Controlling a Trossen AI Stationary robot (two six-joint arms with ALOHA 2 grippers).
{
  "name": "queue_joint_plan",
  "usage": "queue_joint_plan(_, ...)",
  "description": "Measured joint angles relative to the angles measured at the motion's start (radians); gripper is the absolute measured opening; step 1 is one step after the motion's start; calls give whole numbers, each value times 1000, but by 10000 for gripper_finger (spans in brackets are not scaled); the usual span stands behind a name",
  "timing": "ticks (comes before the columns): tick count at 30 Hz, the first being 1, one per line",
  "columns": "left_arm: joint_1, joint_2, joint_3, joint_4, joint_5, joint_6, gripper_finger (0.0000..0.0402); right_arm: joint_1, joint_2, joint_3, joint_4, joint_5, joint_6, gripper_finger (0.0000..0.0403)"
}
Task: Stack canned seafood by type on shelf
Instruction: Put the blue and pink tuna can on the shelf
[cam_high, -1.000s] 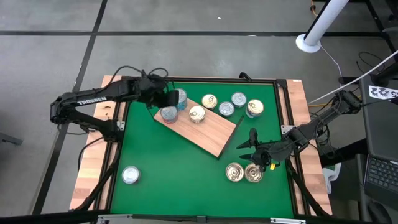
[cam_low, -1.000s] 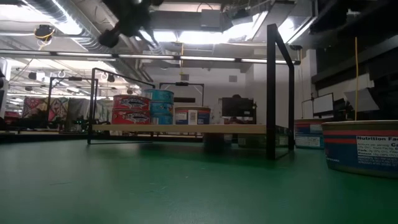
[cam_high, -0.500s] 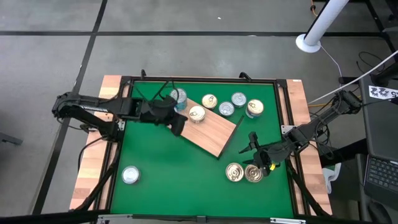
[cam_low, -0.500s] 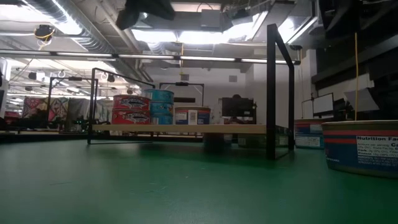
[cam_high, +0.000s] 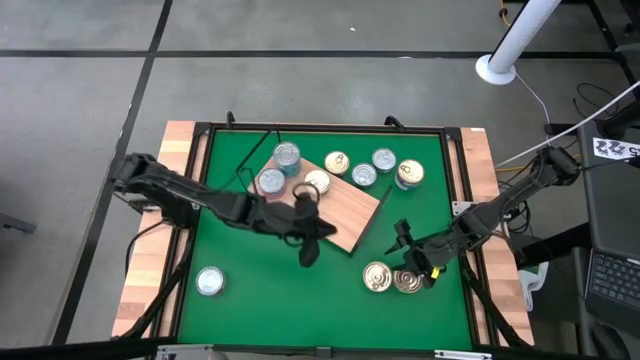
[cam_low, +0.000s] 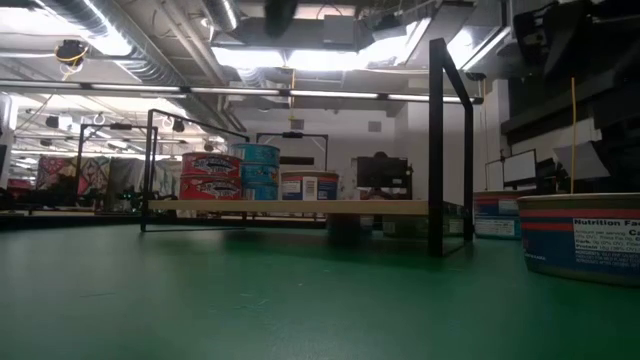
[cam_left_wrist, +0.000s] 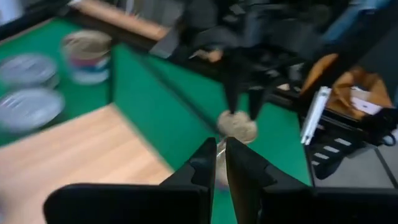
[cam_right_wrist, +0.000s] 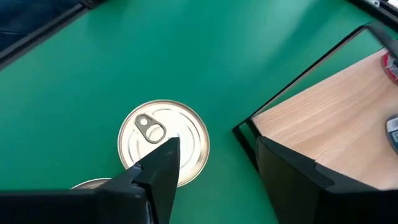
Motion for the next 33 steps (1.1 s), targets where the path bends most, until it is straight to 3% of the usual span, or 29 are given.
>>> queue_joint_plan(7,-84,142,1,321,8,291,31,0,28,0,1,-1,129,211)
queue_joint_plan(15,-132,244,45,367,10,523,31,-1,28,0,-1,4,494,211)
queue_joint_plan(23,-130,294,45,358,10,486,31,-1,28,0,-132,-10,842,211)
queue_joint_plan(33,-120,299,46,326,10,485,31,-1,28,0,-341,-167,864,211)
